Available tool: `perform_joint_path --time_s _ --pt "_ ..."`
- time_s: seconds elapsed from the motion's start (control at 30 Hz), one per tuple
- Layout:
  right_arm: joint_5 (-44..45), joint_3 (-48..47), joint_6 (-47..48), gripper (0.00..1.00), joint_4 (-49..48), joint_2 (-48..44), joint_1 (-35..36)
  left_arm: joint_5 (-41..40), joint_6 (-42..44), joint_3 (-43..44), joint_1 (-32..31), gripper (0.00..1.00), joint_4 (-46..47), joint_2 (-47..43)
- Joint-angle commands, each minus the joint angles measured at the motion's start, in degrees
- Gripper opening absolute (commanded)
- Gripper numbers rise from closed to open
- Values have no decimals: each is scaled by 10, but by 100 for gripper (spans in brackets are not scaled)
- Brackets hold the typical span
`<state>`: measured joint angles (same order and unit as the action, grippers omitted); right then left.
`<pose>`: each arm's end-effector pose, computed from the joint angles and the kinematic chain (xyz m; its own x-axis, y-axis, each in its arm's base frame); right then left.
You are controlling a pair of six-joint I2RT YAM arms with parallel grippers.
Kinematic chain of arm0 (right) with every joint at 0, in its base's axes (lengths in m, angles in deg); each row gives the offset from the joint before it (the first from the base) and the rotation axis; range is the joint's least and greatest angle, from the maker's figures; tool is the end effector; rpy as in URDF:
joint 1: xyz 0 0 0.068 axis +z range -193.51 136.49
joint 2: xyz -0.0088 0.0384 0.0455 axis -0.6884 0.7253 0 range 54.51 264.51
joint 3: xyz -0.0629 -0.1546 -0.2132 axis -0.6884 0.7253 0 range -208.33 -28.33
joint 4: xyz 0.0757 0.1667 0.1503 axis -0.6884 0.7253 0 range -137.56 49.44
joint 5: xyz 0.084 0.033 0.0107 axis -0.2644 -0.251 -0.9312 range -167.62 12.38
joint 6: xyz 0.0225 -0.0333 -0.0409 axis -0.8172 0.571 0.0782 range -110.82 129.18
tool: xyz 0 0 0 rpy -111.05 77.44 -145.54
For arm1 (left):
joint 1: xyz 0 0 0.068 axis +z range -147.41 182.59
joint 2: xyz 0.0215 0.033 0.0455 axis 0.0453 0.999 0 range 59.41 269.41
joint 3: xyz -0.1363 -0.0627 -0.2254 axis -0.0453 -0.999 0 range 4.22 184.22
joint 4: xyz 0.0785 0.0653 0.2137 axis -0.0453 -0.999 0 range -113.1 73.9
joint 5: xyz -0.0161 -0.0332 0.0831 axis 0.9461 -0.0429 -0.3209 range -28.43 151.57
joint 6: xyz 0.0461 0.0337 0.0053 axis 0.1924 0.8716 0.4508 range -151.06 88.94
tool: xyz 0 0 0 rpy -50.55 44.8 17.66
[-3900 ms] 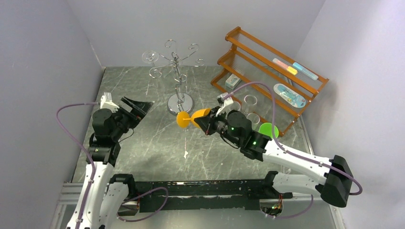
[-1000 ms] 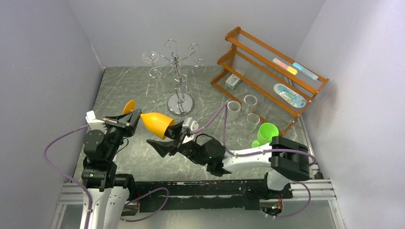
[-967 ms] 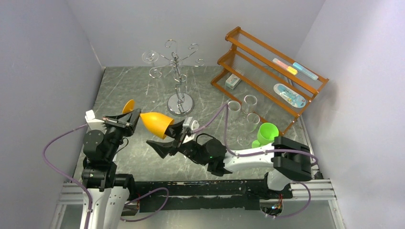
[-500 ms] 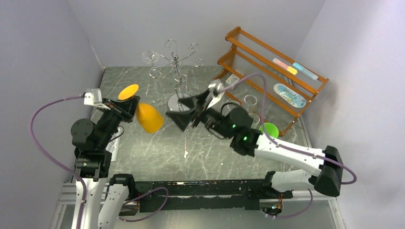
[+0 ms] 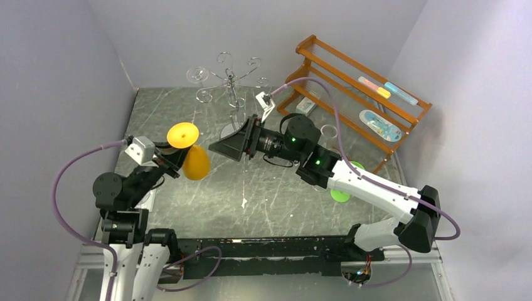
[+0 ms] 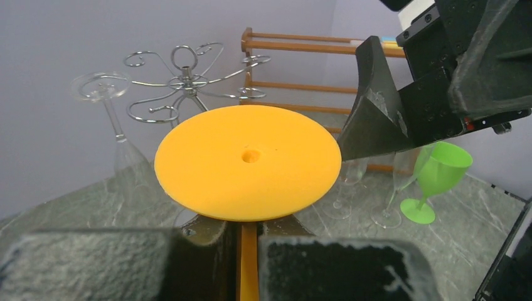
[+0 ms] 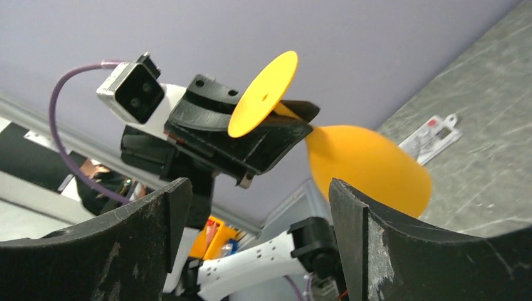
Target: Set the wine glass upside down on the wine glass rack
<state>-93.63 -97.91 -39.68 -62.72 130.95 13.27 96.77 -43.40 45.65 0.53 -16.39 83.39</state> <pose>0.1521 0.2527 0.4178 -0.6661 0.3041 -0.6810 -0.6869 0.1056 0.7191 0.0728 -0.0260 0.3744 0.1641 -0.1807 -0.9698 0.6294 0.7761 -0.0381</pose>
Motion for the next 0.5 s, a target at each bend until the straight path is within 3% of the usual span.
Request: perform_joint_path --time_s 0.0,0.2,0.47 --pt "-61 3 -51 84 -29 -2 -4 51 20 -15 1 5 48 -6" --pt "-76 -33 -67 79 4 40 -3 95 26 -35 1 5 69 -28" --pt "-90 -54 -74 57 9 69 -3 119 28 -55 1 5 81 -42"
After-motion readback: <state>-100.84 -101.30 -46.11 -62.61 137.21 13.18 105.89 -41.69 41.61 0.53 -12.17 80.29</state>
